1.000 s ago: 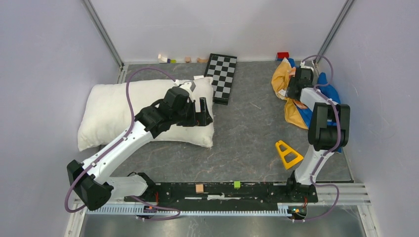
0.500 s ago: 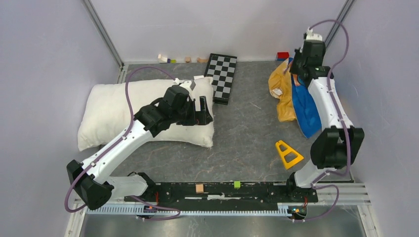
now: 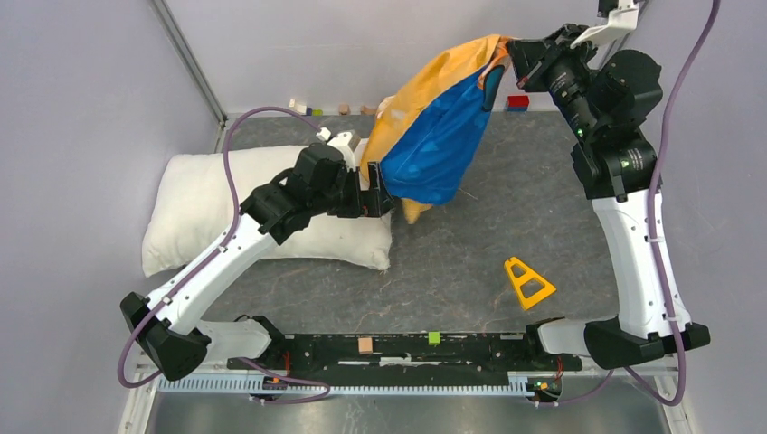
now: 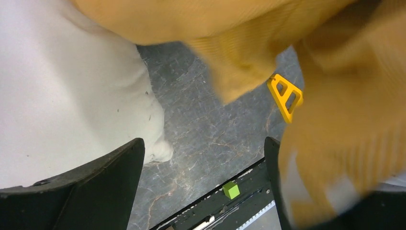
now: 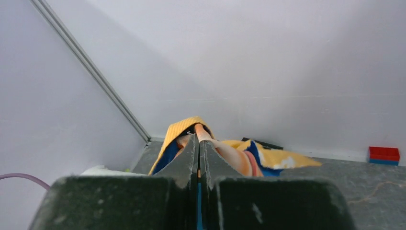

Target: Put the pillow into the pillowcase

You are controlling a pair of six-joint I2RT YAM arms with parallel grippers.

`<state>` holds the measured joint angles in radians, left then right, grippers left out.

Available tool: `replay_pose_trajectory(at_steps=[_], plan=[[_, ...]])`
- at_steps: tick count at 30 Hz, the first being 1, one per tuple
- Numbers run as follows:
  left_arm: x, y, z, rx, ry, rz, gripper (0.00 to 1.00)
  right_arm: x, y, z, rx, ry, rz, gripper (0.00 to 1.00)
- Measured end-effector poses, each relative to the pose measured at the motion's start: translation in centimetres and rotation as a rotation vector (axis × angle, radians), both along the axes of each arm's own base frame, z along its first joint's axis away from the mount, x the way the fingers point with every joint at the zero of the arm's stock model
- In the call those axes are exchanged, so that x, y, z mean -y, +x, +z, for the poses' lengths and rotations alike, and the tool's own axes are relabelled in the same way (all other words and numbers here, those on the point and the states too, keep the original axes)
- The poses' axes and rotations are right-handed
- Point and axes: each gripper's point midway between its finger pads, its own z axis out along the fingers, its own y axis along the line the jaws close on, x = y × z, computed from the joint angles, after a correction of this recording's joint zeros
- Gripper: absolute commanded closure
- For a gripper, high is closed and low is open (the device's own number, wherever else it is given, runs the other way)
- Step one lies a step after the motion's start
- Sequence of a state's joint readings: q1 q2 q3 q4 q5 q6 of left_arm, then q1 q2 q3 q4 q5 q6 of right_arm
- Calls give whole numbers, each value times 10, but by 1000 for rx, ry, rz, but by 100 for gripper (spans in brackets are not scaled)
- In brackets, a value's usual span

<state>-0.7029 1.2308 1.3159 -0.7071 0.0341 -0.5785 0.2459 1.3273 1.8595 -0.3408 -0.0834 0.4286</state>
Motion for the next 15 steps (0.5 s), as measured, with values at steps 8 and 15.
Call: replay_pose_trajectory(at_steps=[8,15], plan=[[28,8,11,61,-116,-75,9,-28,4,-29,-69,20,111,100],[61,9,0,61,-228,-165,32,-36,8,-53,-127,-2,141,100]])
